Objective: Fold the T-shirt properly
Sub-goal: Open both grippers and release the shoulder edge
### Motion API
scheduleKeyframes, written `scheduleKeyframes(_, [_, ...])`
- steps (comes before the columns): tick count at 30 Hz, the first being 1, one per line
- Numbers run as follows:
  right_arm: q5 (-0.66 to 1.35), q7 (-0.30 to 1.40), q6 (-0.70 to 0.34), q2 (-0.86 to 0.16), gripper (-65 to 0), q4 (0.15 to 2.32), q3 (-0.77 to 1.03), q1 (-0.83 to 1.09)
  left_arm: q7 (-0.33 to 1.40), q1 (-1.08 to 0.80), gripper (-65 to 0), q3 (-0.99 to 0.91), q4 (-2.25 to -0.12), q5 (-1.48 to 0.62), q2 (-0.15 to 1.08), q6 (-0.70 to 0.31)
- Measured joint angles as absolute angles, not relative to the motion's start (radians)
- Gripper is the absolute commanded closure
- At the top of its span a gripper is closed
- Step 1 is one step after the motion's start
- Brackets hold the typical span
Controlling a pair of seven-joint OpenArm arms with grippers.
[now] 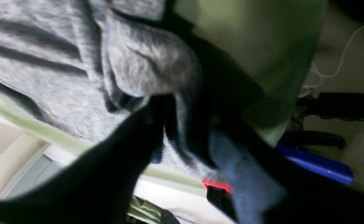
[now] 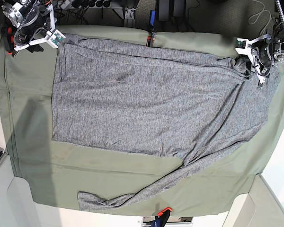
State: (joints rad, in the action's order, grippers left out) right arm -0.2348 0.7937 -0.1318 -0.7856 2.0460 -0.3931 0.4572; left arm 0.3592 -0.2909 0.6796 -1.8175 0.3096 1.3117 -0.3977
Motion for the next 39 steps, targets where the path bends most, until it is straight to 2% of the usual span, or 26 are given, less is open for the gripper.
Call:
scheduleKeyframes(2, [-0.233,0.793,-0.131,-0.786,-25.3,2.061,-0.393,0.457,0.36,-0.291,-29.1,0.68,-1.818,0.31,1.322,-0.396])
scheduleKeyframes(12, [-0.232,0.79,-0.13,-0.786,-25.3,2.135,-0.393,0.438,0.439,-0.291,-29.1,0.68,-1.831,0.311,1.44,-0.392])
scheduleKeyframes(18, [-0.172,0.791,-0.13,-0.783,-25.3,2.135,-0.393,0.379,0.493,-0.291,-29.1,0.679,-1.947,0.169,1.548,-0.453])
scheduleKeyframes(22, [-0.136,0.791,-0.127,-0.782,-25.5,2.135,-0.393,0.321,0.495,-0.25,-29.1,0.681,-2.023,0.062,1.54,-0.462])
scheduleKeyframes(26, [-0.123,0.795,-0.126,-0.771,-33.2,2.137,-0.384,0.273,0.511,-0.099,-29.1,0.676,-2.025,-0.043,1.544,-0.449])
scheduleKeyframes(32, [-0.05,0.794,-0.126,-0.661,-33.5,2.148,-0.274,0.266,0.512,0.147,-29.1,0.68,-1.954,-0.241,1.533,-0.505])
scheduleKeyframes(39, [0.099,0.772,-0.124,-0.461,-33.5,2.114,0.027,0.265,0.63,0.36,-29.1,0.683,-1.701,-0.499,1.305,-0.479])
